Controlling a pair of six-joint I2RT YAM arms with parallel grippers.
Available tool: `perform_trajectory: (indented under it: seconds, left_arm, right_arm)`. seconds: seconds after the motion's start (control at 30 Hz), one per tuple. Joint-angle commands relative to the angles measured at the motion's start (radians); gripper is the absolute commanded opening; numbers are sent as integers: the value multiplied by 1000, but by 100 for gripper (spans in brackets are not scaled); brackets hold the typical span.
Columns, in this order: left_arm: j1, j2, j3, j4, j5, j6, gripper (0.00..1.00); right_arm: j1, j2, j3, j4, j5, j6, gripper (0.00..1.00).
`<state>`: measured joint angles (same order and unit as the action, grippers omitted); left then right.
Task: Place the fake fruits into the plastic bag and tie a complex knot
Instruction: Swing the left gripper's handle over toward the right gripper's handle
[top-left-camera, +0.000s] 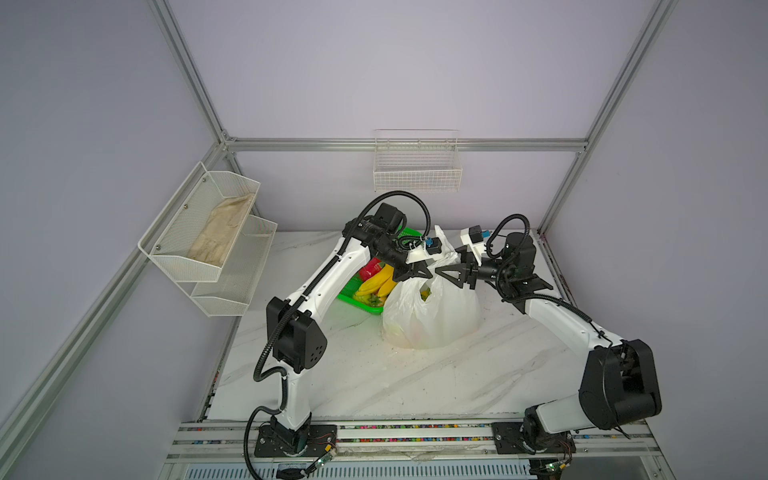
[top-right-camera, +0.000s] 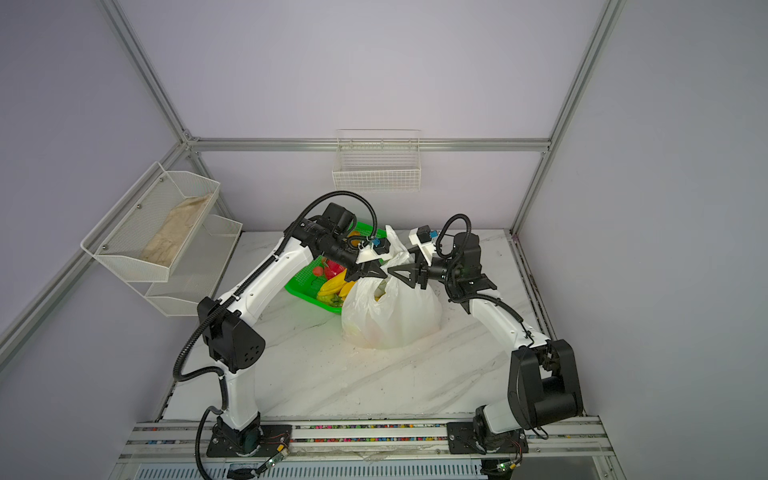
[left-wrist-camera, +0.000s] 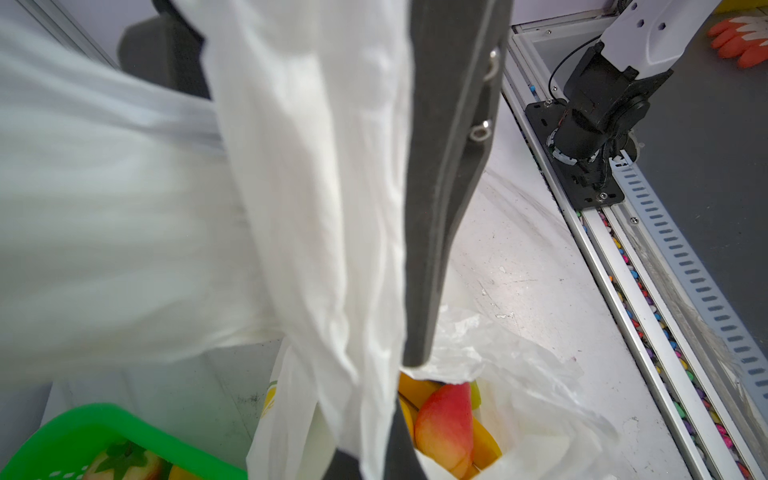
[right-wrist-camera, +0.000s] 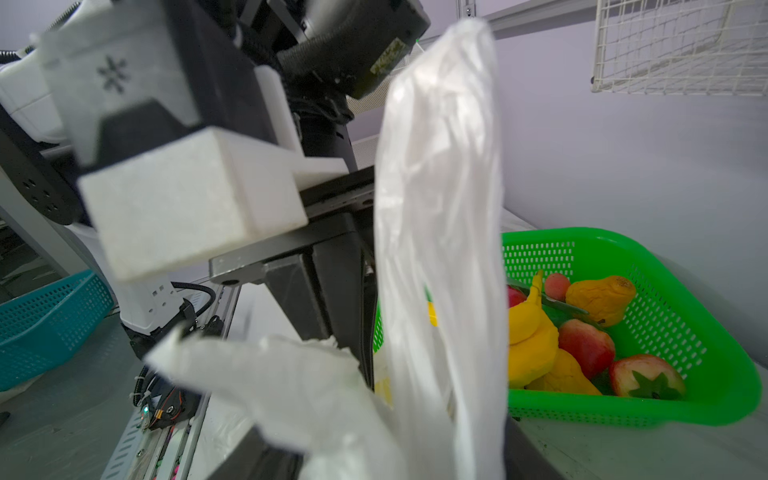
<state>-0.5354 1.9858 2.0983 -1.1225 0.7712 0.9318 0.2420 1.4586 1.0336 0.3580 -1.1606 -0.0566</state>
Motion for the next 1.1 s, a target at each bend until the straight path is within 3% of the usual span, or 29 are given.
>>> perform_trajectory:
  seconds: [0.0, 0.27, 0.47, 0.87, 1.07]
  left_arm:
    - [-3, 7, 95, -16, -1, 18, 0]
    - [-3, 28, 115, -20, -12, 19, 0]
    - [-2, 36, 123, -20, -22, 18, 0]
    - [18, 15, 118, -20, -28, -5, 0]
    - [38, -11, 86, -6, -25, -31, 3]
  right_arm:
    - [1, -6, -10, 73, -26, 16, 63]
    - [24, 8, -2, 88, -26, 22, 66]
    - [36, 23, 4, 89, -15, 22, 63]
    - [34, 4, -13, 38, 46, -15, 16]
    - [34, -17, -34, 41, 93, 6, 5]
